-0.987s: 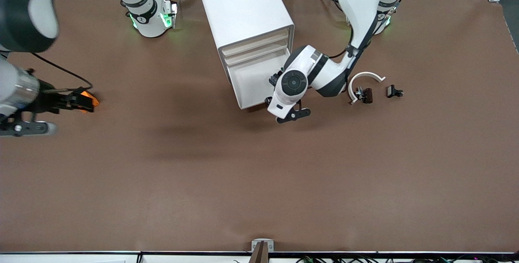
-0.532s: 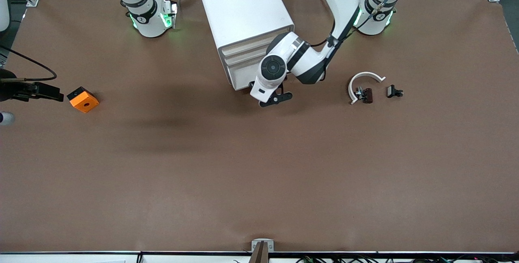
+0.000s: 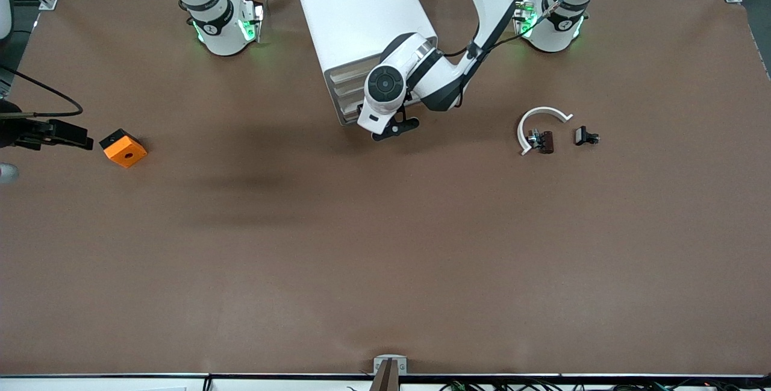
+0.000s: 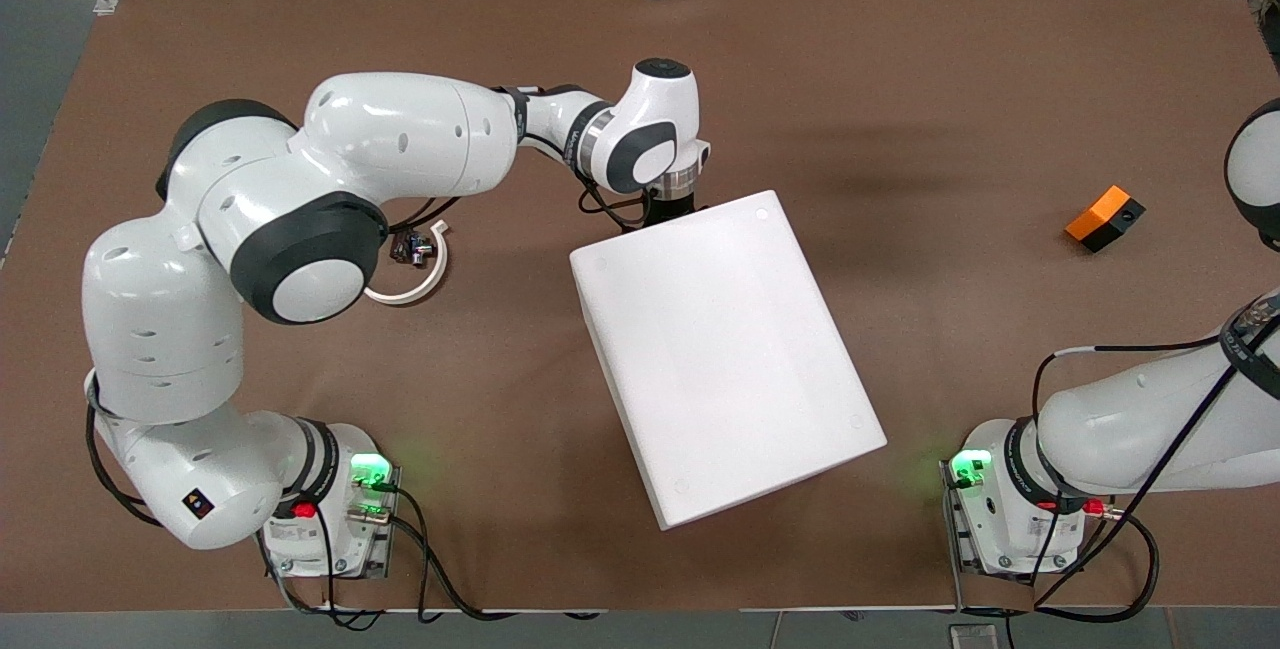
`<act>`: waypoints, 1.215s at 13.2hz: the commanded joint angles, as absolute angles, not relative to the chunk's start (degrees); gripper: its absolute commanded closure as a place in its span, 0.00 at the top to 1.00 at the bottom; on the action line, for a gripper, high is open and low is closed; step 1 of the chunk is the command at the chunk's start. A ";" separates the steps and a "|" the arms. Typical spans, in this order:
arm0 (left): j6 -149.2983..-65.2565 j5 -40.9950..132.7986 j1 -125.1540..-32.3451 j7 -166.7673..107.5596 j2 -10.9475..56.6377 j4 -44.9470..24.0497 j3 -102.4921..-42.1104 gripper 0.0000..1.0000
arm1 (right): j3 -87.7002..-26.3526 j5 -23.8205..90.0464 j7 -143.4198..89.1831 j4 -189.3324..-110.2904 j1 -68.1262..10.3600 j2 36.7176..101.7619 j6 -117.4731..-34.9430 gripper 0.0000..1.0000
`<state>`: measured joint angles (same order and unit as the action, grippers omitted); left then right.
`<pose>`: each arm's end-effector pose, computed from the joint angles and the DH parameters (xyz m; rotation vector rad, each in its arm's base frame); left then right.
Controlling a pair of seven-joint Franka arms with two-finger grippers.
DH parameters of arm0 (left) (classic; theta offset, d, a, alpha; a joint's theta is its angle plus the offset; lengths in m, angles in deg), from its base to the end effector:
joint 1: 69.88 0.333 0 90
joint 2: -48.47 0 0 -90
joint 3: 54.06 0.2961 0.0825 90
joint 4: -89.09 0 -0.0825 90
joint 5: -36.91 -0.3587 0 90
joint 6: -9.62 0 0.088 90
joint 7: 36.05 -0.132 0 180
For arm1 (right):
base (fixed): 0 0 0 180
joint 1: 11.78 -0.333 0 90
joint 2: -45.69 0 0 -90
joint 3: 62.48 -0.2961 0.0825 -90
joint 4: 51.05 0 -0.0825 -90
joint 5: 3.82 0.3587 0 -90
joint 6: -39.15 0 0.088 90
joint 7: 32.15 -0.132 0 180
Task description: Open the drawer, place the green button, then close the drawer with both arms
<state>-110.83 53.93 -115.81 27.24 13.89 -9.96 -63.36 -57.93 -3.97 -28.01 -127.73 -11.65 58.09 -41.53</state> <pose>0.3364 -0.5111 0.2020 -3.0111 -0.5166 0.6208 0.5676 -0.0421 0.5496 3.1246 -0.0142 -0.2301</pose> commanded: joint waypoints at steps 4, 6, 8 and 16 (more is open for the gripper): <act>-109.65 54.06 -108.22 27.67 16.21 -7.51 -62.94 1.00 | -58.52 -4.44 -28.37 -126.46 -11.08 54.75 -40.39 1.00; -108.33 53.70 -102.95 27.14 17.17 -5.84 -62.50 1.00 | -58.61 -4.00 -28.37 -126.46 -10.99 53.60 -39.08 1.00; -107.19 49.51 -97.50 27.05 17.96 -2.95 -62.68 1.00 | -58.96 -4.43 -28.28 -126.99 -11.43 51.06 -37.59 1.00; -102.19 38.14 -80.35 9.25 28.76 -1.26 -62.68 1.00 | -58.61 -4.35 -27.93 -140.58 -10.73 42.28 -40.55 1.00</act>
<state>-104.55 39.05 -83.71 14.90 25.09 -0.33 -62.11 -57.89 -3.98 -28.02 -132.81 -11.37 48.95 -37.39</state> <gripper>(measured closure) 0.000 0.000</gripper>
